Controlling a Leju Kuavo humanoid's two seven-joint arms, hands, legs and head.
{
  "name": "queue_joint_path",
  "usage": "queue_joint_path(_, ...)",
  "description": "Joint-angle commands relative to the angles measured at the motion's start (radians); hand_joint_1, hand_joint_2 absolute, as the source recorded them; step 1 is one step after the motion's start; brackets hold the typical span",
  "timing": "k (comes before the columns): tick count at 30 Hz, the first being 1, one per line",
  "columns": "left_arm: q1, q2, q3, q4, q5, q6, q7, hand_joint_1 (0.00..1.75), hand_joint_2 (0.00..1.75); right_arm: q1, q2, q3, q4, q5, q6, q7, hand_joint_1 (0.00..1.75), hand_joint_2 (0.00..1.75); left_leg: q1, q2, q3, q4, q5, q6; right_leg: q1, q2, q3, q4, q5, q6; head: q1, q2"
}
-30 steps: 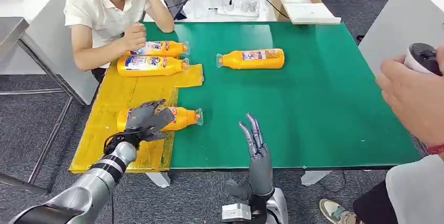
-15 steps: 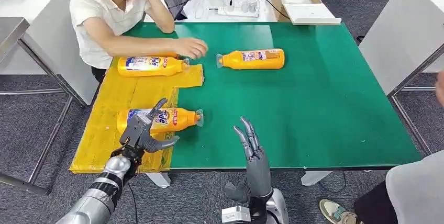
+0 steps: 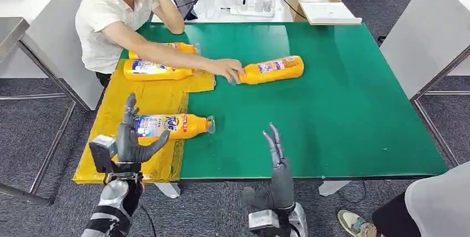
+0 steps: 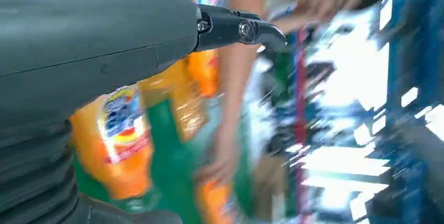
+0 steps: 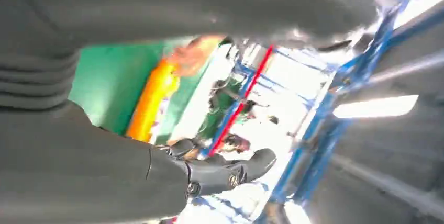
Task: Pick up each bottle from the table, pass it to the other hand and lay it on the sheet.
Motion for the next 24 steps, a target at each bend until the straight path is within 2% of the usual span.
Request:
queue_joint_path(1,0.153,-0.050,-0.018,-0.330,0.112,0.161,-0.011,0.00,1.75,0.010,0.043,-0.237,0.005,0.086,-0.037,-0.010,0.00,1.75,0.001,0.001,-0.001,0.001,0.000,-0.001,0.001,0.000,-0.001,0.000,0.000,-0.001,0.000,0.000)
queue_joint_path(2,0.180,-0.056,-0.032,-0.366,0.106,0.235,-0.005,0.00,1.75,-0.007,0.025,-0.276,0.050,0.178,-0.078,0.049,0.00,1.75,0.000,0.001,-0.001,0.000,0.000,-0.001,0.000,0.000,-0.001,0.000,0.000,-0.001,-0.001,0.000)
queue_joint_path(3,0.196,-0.051,-0.048,-0.383,0.097,0.262,-0.005,0.00,1.75,-0.018,0.015,-0.300,0.075,0.181,-0.073,0.046,0.00,1.75,0.001,0.002,0.000,0.000,-0.001,-0.001,0.001,0.000,0.000,-0.001,0.000,-0.002,0.000,0.000)
queue_joint_path(4,0.214,-0.050,-0.064,-0.397,-0.002,0.399,-0.056,0.00,1.75,-0.039,-0.005,-0.342,0.125,0.230,-0.102,0.064,0.00,1.75,0.001,0.002,0.000,0.000,0.000,-0.001,0.001,0.000,0.000,-0.001,0.000,-0.001,0.000,0.000)
queue_joint_path(8,0.257,-0.013,-0.149,-0.476,-0.094,0.500,-0.105,0.00,1.75,-0.110,-0.049,-0.409,0.251,0.315,-0.102,0.083,0.00,1.75,0.001,0.002,0.002,-0.001,0.000,-0.001,0.002,0.000,0.003,-0.003,0.001,-0.001,-0.001,0.000)
queue_joint_path(9,0.262,-0.001,-0.168,-0.475,-0.090,0.496,-0.105,0.00,1.75,-0.124,-0.064,-0.414,0.283,0.367,-0.107,0.109,0.00,1.75,0.001,0.002,0.001,0.000,-0.001,-0.001,0.001,0.000,0.001,-0.002,0.000,-0.001,0.000,0.000)
queue_joint_path(10,0.265,0.002,-0.178,-0.477,-0.067,0.475,-0.093,0.00,1.75,-0.148,-0.094,-0.406,0.353,0.486,-0.121,0.181,0.00,1.75,0.000,0.001,0.001,0.000,0.000,0.000,0.001,0.000,0.001,-0.002,0.000,-0.001,0.000,0.000)
queue_joint_path(12,0.265,0.003,-0.185,-0.468,-0.069,0.470,-0.087,0.00,1.75,-0.175,-0.119,-0.414,0.412,0.543,-0.121,0.226,0.00,1.75,0.001,0.002,0.002,-0.001,0.000,-0.001,0.001,0.000,0.003,-0.003,0.001,-0.001,0.000,0.000)
queue_joint_path(16,0.248,-0.002,-0.204,-0.421,-0.066,0.439,-0.045,0.00,1.75,-0.274,-0.171,-0.386,0.602,0.696,-0.050,0.369,0.00,1.75,0.000,0.002,0.002,-0.001,0.000,-0.001,0.000,0.001,0.002,-0.002,0.001,-0.001,0.000,0.000)
queue_joint_path(19,0.230,-0.004,-0.222,-0.387,-0.074,0.418,-0.020,0.00,1.75,-0.327,-0.176,-0.361,0.681,0.755,-0.007,0.433,0.00,1.75,0.000,0.002,0.001,-0.001,0.000,-0.001,0.000,0.001,0.002,-0.002,0.001,-0.001,0.000,0.000)
queue_joint_path(22,0.228,-0.006,-0.223,-0.383,-0.074,0.419,-0.020,0.00,1.75,-0.331,-0.173,-0.359,0.685,0.759,-0.007,0.439,0.00,1.75,0.000,0.002,0.002,-0.001,0.000,-0.001,0.000,0.001,0.002,-0.002,0.001,-0.001,-0.001,0.000)
queue_joint_path(24,0.218,-0.002,-0.236,-0.369,-0.092,0.411,0.003,0.00,1.75,-0.355,-0.172,-0.342,0.721,0.773,0.039,0.469,0.00,1.75,0.000,0.002,0.002,-0.001,0.000,-0.001,0.001,0.000,0.003,-0.002,0.001,-0.001,0.000,0.000)
